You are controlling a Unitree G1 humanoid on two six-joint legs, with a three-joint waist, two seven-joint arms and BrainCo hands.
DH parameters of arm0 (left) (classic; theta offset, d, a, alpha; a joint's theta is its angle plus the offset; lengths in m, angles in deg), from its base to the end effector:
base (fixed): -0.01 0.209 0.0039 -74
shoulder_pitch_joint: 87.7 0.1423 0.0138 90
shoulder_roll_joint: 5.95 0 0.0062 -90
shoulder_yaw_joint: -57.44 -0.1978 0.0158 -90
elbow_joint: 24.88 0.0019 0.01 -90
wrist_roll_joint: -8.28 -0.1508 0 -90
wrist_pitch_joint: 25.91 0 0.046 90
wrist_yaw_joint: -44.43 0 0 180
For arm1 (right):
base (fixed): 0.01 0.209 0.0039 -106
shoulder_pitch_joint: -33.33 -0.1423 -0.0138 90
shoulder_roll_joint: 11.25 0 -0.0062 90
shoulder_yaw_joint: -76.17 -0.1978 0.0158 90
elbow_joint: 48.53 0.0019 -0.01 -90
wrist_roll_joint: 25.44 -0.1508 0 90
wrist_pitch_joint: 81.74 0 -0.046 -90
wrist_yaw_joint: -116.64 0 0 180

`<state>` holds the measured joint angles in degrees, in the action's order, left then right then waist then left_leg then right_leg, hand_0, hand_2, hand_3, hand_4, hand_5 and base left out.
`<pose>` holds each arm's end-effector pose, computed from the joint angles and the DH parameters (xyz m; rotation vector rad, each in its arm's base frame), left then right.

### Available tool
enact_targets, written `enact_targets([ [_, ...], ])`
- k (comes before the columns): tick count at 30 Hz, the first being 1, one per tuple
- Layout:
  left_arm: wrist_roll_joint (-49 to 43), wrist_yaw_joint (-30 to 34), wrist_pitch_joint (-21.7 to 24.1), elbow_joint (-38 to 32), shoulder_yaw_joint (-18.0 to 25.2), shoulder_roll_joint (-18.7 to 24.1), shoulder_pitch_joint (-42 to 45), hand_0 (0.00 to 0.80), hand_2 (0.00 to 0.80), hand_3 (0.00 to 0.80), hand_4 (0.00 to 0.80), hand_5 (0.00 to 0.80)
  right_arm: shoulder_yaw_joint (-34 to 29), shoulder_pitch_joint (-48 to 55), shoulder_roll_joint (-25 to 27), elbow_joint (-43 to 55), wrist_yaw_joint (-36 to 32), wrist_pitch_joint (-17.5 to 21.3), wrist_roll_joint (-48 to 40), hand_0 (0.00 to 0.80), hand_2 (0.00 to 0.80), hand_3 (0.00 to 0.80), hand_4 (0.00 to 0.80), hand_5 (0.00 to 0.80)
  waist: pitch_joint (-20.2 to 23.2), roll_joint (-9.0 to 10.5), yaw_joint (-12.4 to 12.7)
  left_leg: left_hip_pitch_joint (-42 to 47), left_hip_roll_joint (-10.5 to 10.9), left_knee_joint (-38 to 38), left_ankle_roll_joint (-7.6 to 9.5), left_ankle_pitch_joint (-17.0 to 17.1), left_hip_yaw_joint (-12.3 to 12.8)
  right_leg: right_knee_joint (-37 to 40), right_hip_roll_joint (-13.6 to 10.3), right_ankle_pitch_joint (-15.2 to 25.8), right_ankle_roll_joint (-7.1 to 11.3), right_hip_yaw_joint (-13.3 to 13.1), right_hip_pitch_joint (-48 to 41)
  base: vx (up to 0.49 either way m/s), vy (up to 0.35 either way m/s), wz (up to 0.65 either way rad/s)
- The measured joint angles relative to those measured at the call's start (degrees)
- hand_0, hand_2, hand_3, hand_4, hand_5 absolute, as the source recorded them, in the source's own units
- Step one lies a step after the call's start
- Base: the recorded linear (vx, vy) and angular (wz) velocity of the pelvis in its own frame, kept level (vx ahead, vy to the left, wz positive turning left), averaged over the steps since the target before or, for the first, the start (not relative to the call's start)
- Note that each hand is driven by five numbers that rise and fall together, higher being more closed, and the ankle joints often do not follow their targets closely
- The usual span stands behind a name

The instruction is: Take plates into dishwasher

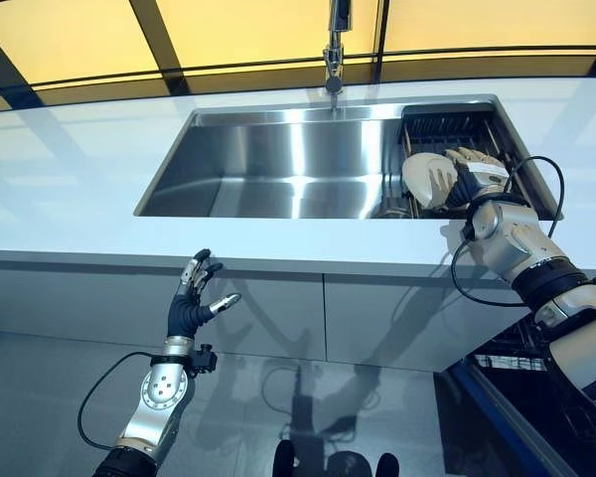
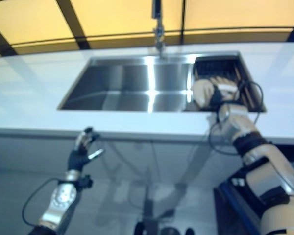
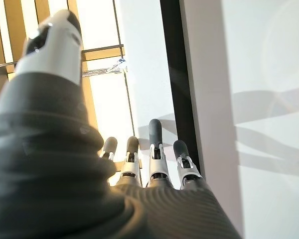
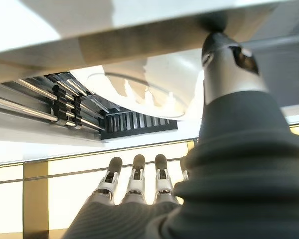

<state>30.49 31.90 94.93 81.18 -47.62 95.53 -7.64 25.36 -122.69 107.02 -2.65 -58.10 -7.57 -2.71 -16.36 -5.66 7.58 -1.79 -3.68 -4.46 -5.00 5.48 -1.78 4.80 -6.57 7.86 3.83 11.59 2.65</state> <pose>0.2428 0.2086 0.0428 0.0610 -0.3510 0.0271 0.3771 -0.2415 0.2347 -1.4769 -0.0494 -0.2968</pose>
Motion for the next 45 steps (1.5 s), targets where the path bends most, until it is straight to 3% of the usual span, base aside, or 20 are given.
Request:
enact_targets([
  [8, 0.00, 0.00, -0.02, 0.01, -0.12, -0.01, 0.39, 0.000, 0.000, 0.000, 0.000, 0.000, -0.04, -0.51, -1.40, -2.46, -0.06, -0.74, 0.89, 0.000, 0.000, 0.000, 0.000, 0.000, 1.17, -0.05, 0.26, -1.14, 0.00, 0.16, -0.05, 0.14, -0.05, 0.01, -0.15, 0.03, -0.01, 0.02, 1.06, 0.000, 0.000, 0.00],
  [15, 0.06, -0.05, -0.19, -0.09, -1.82, 0.01, 1.07, 0.000, 0.000, 0.000, 0.000, 0.000, 1.00, -2.38, -2.55, -12.31, -0.69, -1.42, 1.38, 0.000, 0.000, 0.000, 0.000, 0.000, 1.71, -0.27, 1.23, -2.84, -0.09, 0.20, -0.19, 0.49, -0.62, 0.00, -0.11, 0.30, -0.01, 0.35, 2.53, -0.021, -0.009, 0.01],
  [24, 2.36, 0.24, -0.28, 0.05, -2.16, 0.11, 3.10, 0.000, 0.000, 0.000, 0.000, 0.000, 4.23, -7.27, -2.63, -17.77, -2.24, -2.00, 2.63, 0.000, 0.000, 0.000, 0.000, 0.000, 1.25, -1.19, 2.07, -4.98, -0.14, -0.07, -0.46, 1.46, -1.70, 0.21, -0.22, 0.69, -0.44, 1.78, 4.18, -0.036, -0.010, 0.06],
  [26, 2.56, 0.30, -0.28, 0.03, -2.19, 0.10, 3.13, 0.000, 0.000, 0.000, 0.000, 0.000, 4.81, -8.29, -2.61, -18.03, -2.42, -2.09, 2.70, 0.800, 0.800, 0.800, 0.800, 0.800, 1.14, -1.41, 2.68, -5.37, -0.21, -0.07, -0.51, 1.56, -1.58, 0.19, -0.24, 0.95, -0.49, 2.08, 4.69, -0.034, -0.007, -0.06],
  [45, 5.14, 1.22, -0.25, -0.04, -2.26, 0.32, 3.11, 0.000, 0.000, 0.000, 0.000, 0.000, 7.17, -10.25, -2.24, -19.23, 2.79, -3.59, 7.16, 0.800, 0.800, 0.800, 0.800, 0.800, 0.94, -1.67, 2.98, -6.06, -0.01, -0.29, -0.39, 2.03, -2.15, 0.18, -0.42, 1.08, -0.30, 3.09, 5.04, -0.010, -0.003, 0.02],
])
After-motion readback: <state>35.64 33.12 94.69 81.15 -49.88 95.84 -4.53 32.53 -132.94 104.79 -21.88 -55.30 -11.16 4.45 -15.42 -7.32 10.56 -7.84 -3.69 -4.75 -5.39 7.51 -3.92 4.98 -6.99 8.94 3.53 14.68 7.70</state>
